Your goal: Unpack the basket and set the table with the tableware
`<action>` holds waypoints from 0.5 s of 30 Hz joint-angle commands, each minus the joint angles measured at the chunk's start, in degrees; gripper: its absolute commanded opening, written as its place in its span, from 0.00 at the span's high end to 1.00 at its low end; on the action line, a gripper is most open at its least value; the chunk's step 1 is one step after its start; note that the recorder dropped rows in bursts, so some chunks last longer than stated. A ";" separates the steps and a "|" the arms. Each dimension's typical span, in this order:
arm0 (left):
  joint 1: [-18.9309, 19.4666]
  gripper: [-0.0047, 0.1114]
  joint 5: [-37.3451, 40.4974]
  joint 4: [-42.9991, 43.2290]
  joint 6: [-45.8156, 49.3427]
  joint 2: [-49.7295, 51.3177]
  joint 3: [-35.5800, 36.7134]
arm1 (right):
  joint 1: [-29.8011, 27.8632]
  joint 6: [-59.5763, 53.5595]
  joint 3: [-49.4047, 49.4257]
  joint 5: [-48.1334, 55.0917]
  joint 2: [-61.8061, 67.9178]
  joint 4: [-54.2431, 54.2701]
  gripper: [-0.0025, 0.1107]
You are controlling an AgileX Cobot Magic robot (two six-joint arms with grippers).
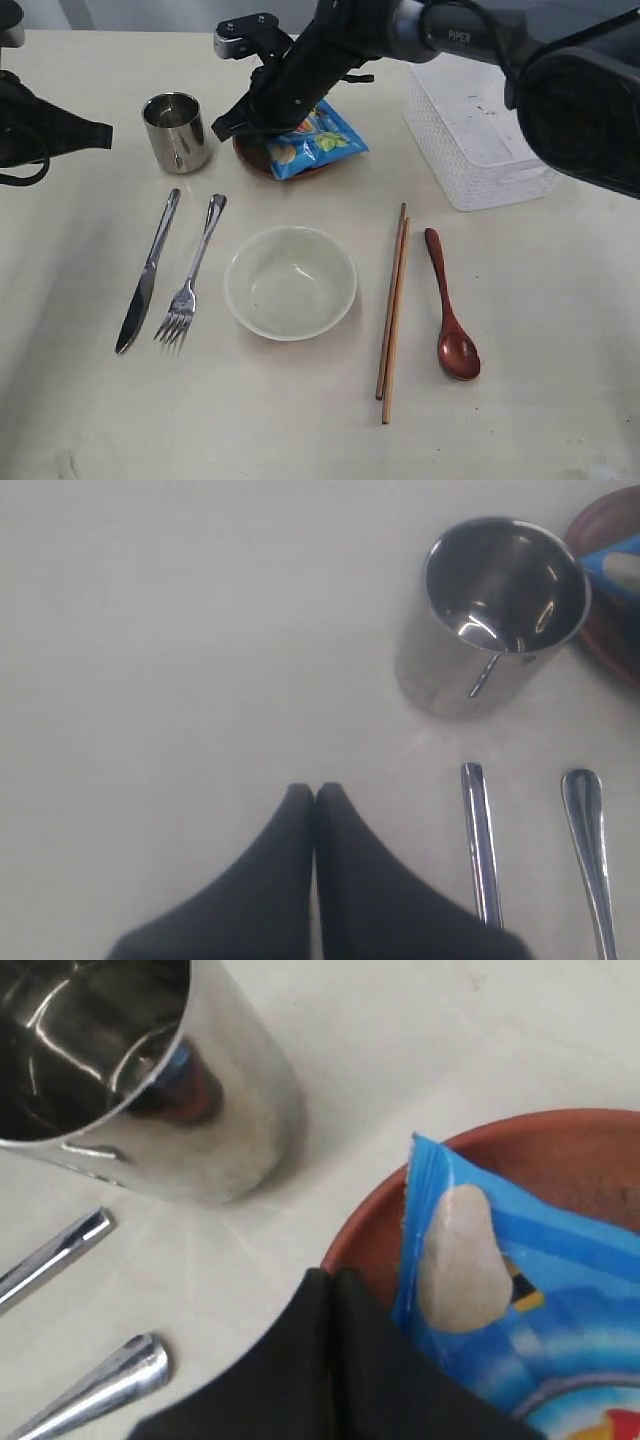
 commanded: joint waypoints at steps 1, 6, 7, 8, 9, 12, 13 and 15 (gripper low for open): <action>0.16 0.96 -0.46 -0.16 -0.26 -0.05 0.40 | 0.96 -0.32 -0.90 2.91 -1.18 -5.30 0.92; 0.16 0.96 -0.46 -0.16 -0.26 -0.05 0.40 | 3.02 1.18 -2.00 2.96 -1.18 -9.41 0.63; 0.16 0.96 -0.46 -0.16 -0.26 -0.05 0.40 | 3.50 1.18 -2.00 2.30 -1.18 -9.63 0.62; 0.16 0.96 -0.46 -0.16 -0.26 -0.05 0.40 | 3.73 1.18 -2.00 1.71 -1.18 -9.86 0.63; 0.16 0.96 -0.46 -0.16 -0.26 -0.05 0.40 | 4.06 1.18 -2.00 1.06 -0.92 -10.05 0.63; 0.16 0.96 -0.45 -0.29 -0.26 -0.05 0.40 | 4.28 1.18 -2.00 -0.20 -0.23 -10.67 0.63; 0.16 0.96 -0.45 -0.29 -0.26 -0.05 0.40 | 4.28 1.18 -2.00 -0.48 -0.10 -10.67 0.63; 0.16 0.96 -0.45 -0.29 -0.26 -0.05 0.40 | 4.28 1.97 -2.00 -0.97 0.38 -11.32 0.64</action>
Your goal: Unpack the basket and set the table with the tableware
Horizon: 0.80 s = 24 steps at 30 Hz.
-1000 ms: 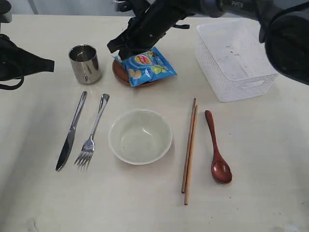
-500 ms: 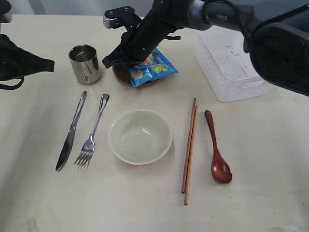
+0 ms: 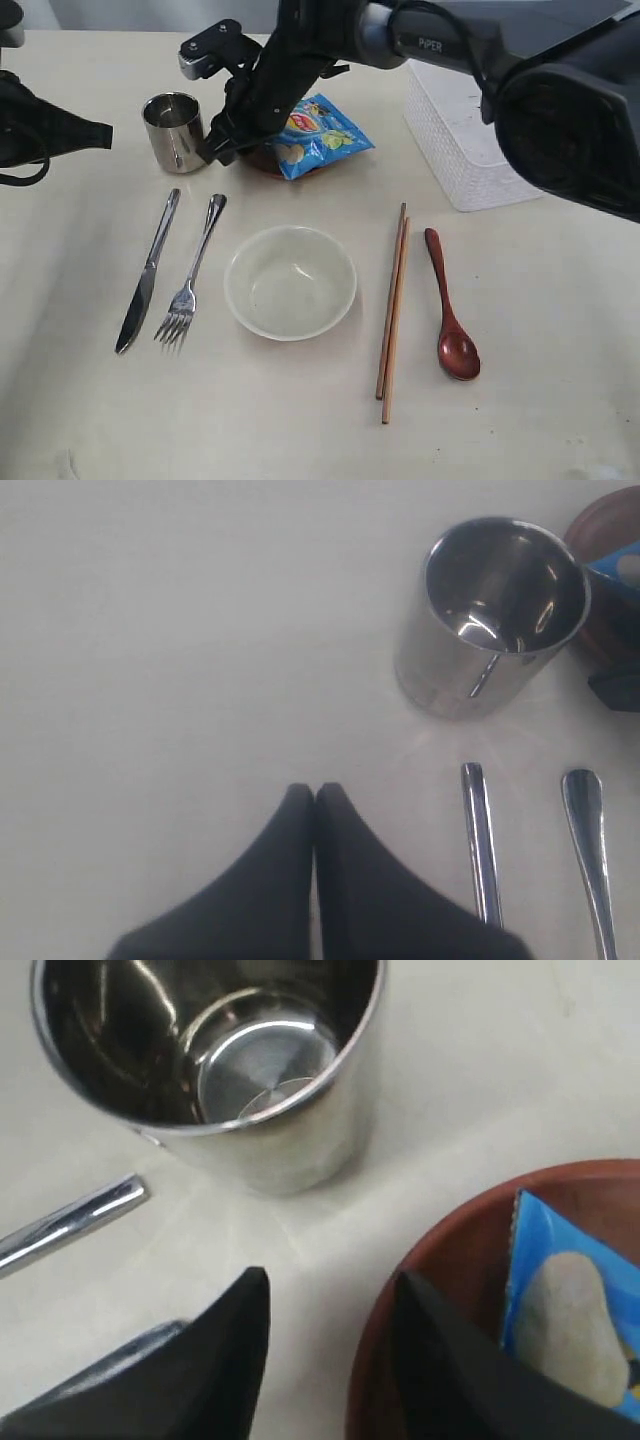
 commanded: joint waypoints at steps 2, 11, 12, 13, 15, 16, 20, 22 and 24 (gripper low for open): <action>0.16 0.96 -0.45 -0.29 -0.26 -0.05 0.40 | -0.04 1.76 -0.46 -1.89 1.01 -2.82 0.66; 0.16 0.96 -0.45 -0.29 -0.26 -0.05 0.40 | -0.04 4.34 -0.46 -0.56 1.61 -6.10 0.68; 0.16 0.96 -0.45 -0.29 -0.26 -0.05 0.40 | -0.04 5.39 -0.46 -0.17 1.74 -7.27 0.68; 0.16 0.96 -0.45 -0.29 -0.26 -0.05 0.40 | -0.04 6.11 -0.46 0.34 1.96 -8.23 0.69; 0.16 0.96 -0.45 -0.29 -0.16 -0.05 0.40 | -0.04 8.56 -0.46 0.96 2.21 -10.63 0.74; 0.16 0.96 -0.45 -0.29 -0.16 -0.05 0.40 | -0.04 9.57 -0.46 1.30 2.18 -11.49 0.78; 0.16 0.96 -0.45 -0.29 -0.16 -0.05 0.40 | -0.04 10.32 -0.46 2.65 2.07 -12.79 0.94; 0.16 0.96 -0.45 -0.29 -0.16 -0.05 0.40 | -0.04 11.27 -0.46 3.32 1.80 -12.89 0.98; 0.16 0.96 -0.45 -0.29 -0.16 -0.05 0.40 | -0.04 13.09 -0.46 3.73 1.68 -13.67 0.98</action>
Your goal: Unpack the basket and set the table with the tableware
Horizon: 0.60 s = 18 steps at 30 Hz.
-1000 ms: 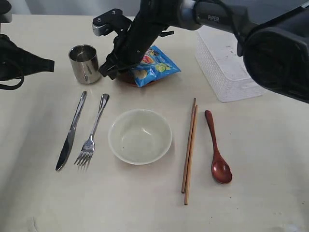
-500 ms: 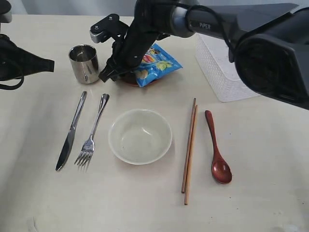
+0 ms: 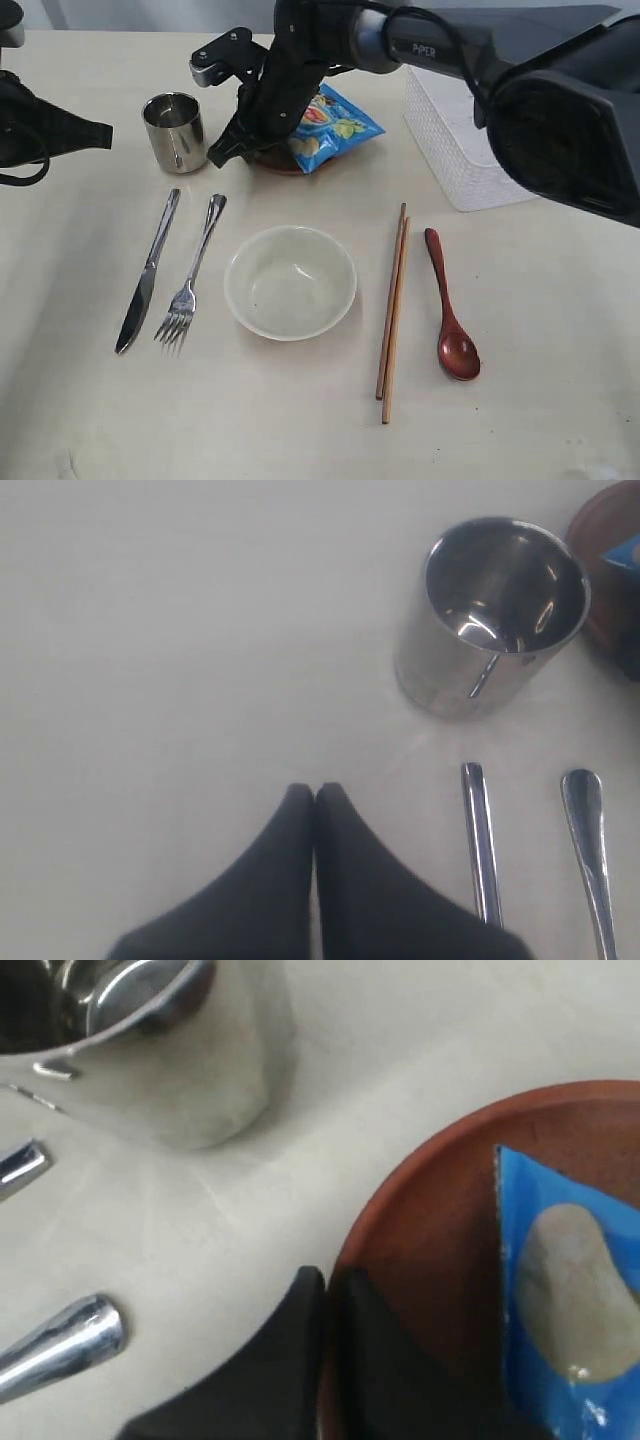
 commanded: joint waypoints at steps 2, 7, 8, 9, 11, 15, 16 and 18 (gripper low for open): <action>0.16 0.96 -0.45 -0.29 -0.16 -0.05 0.40 | -0.30 4.05 0.28 3.66 0.14 -4.28 0.98; 0.16 0.96 -0.45 -0.29 -0.16 -0.05 0.40 | -0.30 6.79 0.28 7.36 0.10 -7.85 0.98; 0.16 0.96 -0.45 -0.29 -0.16 -0.05 0.40 | -0.30 6.93 0.28 7.65 0.10 -8.08 0.98; 0.16 0.96 -0.45 -0.29 -0.16 -0.05 0.40 | -0.30 6.93 0.28 7.77 0.10 -8.08 0.98; 0.16 0.96 -0.45 -0.29 -0.16 -0.05 0.40 | -0.30 6.93 0.28 7.44 -0.16 -8.08 0.98; 0.16 0.96 -0.45 -0.29 -0.16 -0.05 0.40 | -0.30 6.93 -0.66 5.71 -1.45 -8.08 0.98; 0.16 0.96 -0.45 -0.29 -0.16 -0.05 0.40 | -0.30 6.93 -1.19 5.27 -1.61 -7.97 0.98; 0.16 0.96 -0.45 -0.29 -0.16 -0.05 0.40 | -0.30 6.93 -2.28 4.54 -2.24 -6.96 0.98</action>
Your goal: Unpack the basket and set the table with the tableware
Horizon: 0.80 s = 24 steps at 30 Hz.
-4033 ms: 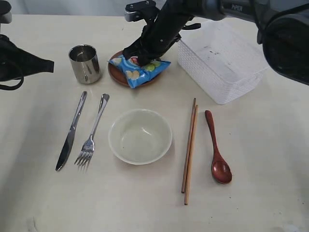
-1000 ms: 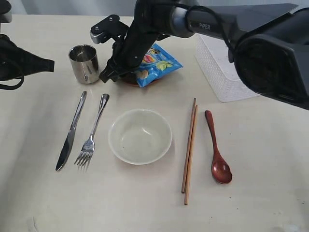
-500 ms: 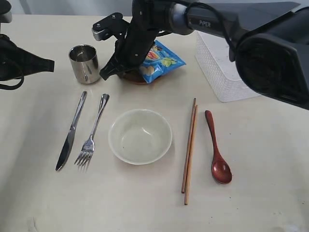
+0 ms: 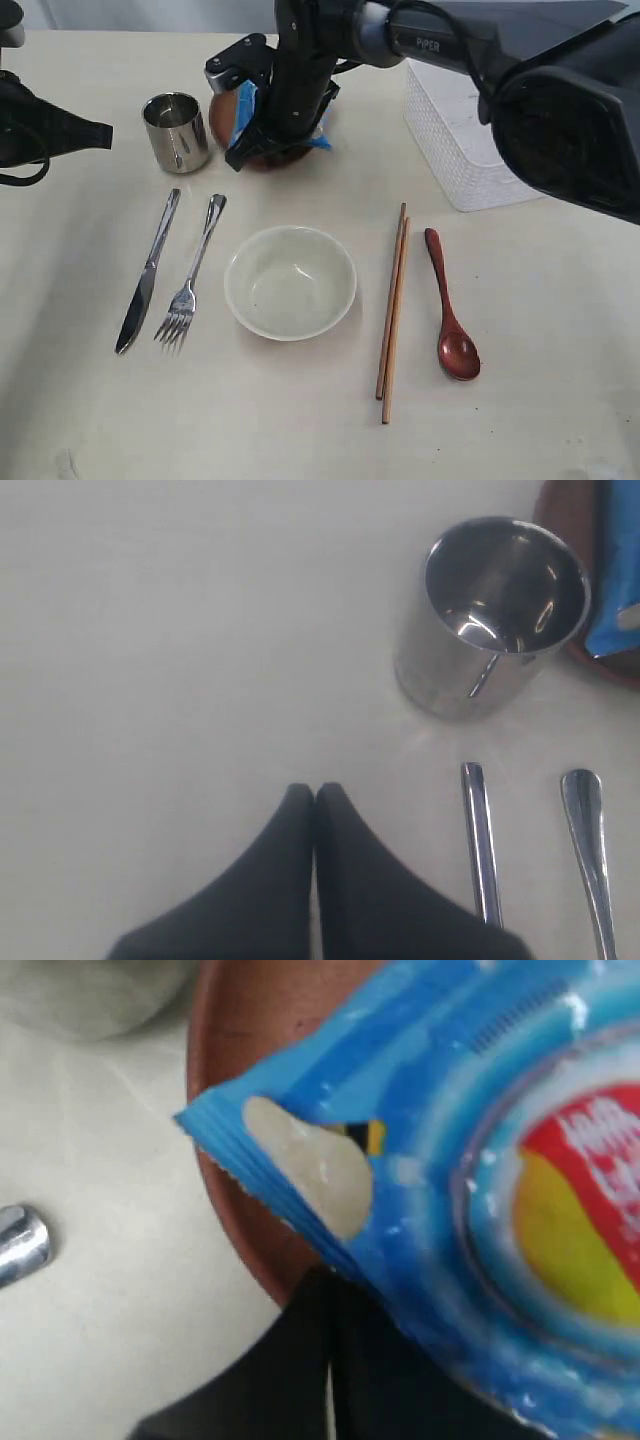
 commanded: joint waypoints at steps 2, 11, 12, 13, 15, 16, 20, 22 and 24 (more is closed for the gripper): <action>0.16 0.96 -0.45 -0.29 -0.16 -0.05 0.40 | -0.30 0.18 -2.31 -1.99 -1.84 0.59 0.98; 0.16 0.96 -0.45 -0.29 -0.16 -0.05 0.40 | -0.30 -0.25 -7.36 0.12 -3.49 0.59 0.98; 0.16 0.96 -0.45 -0.29 -0.16 -0.05 0.40 | -0.30 -0.52 -7.96 -0.79 -3.92 0.20 0.98; 0.16 0.96 -0.45 -0.29 -0.16 -0.05 0.40 | -0.55 -0.52 -8.36 -2.04 -4.26 -0.27 0.98; 0.16 0.96 -0.45 -0.29 -0.16 -0.05 0.40 | -1.40 -0.28 -9.37 -6.15 -4.26 -0.92 0.98; 0.16 0.96 -0.45 -0.29 -0.16 -0.05 0.40 | -1.91 -0.28 -9.82 -7.89 -3.82 -0.59 0.98; 0.16 0.96 -0.45 -0.29 -0.16 -0.05 0.40 | -4.09 -2.49 -9.94 -13.34 -1.43 2.38 0.98; 0.16 0.96 -0.45 -0.29 -0.16 -0.05 0.40 | -5.12 -3.49 -9.94 -15.40 0.12 4.62 0.98; 0.16 0.96 -0.45 -0.29 -0.16 -0.05 0.40 | -5.72 -5.09 -9.94 -16.65 1.62 6.96 0.98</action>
